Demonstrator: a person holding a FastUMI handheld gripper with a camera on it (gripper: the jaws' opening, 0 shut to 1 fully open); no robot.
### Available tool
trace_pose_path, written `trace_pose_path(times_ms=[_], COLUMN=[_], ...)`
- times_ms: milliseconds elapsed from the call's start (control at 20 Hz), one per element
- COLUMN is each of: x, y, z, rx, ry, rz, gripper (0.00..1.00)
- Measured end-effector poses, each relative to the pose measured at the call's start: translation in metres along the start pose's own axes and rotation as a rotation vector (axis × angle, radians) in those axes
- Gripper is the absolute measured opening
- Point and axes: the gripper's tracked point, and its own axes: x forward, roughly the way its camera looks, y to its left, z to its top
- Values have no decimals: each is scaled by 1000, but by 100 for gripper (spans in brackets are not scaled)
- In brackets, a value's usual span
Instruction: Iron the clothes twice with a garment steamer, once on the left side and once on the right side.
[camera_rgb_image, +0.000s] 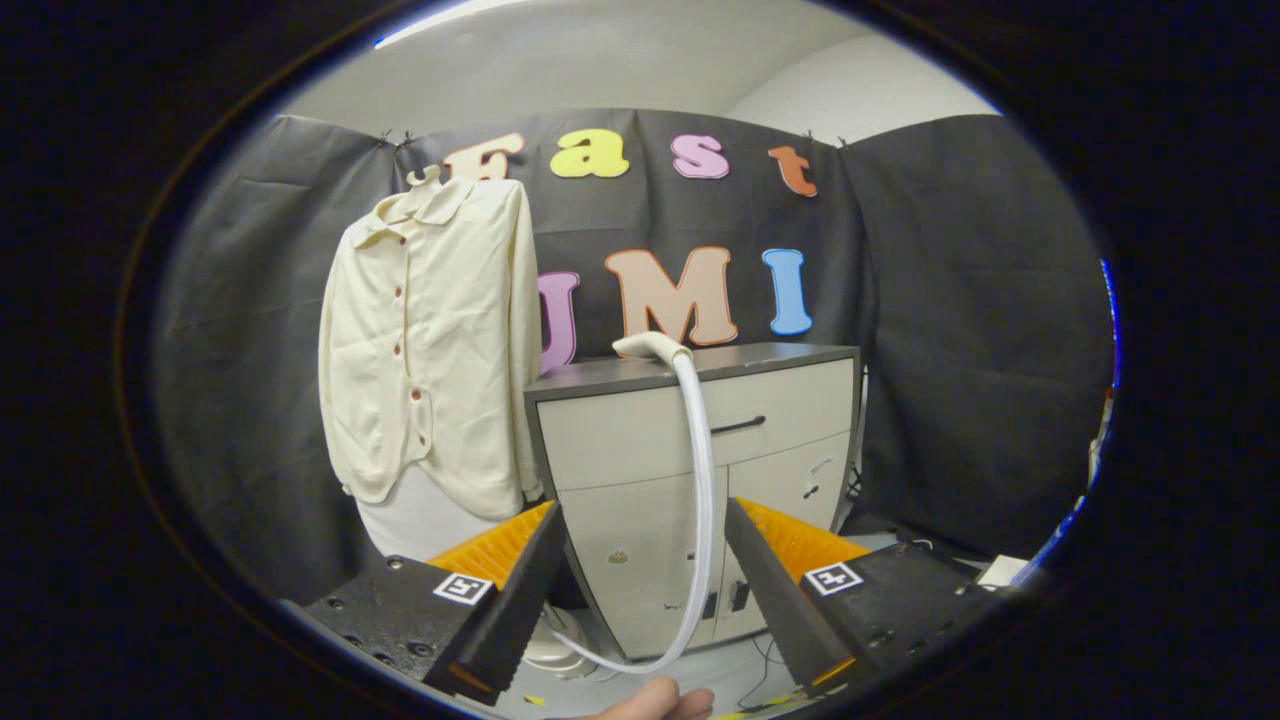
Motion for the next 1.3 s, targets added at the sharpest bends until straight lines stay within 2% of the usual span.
trace_pose_path(times_ms=[300,400,650,900,1050,1300], x=[55,79,159,254,305,367], y=[-4,-11,-21,-38,-28,-17], z=[47,65,114,131,132,105], rx=[-26,-46,-53,-63,-94,-146], ry=[-35,-38,-40,55,125,336], rz=[12,-7,-13,-37,21,70], gripper=[98,98,97,95,92,93])
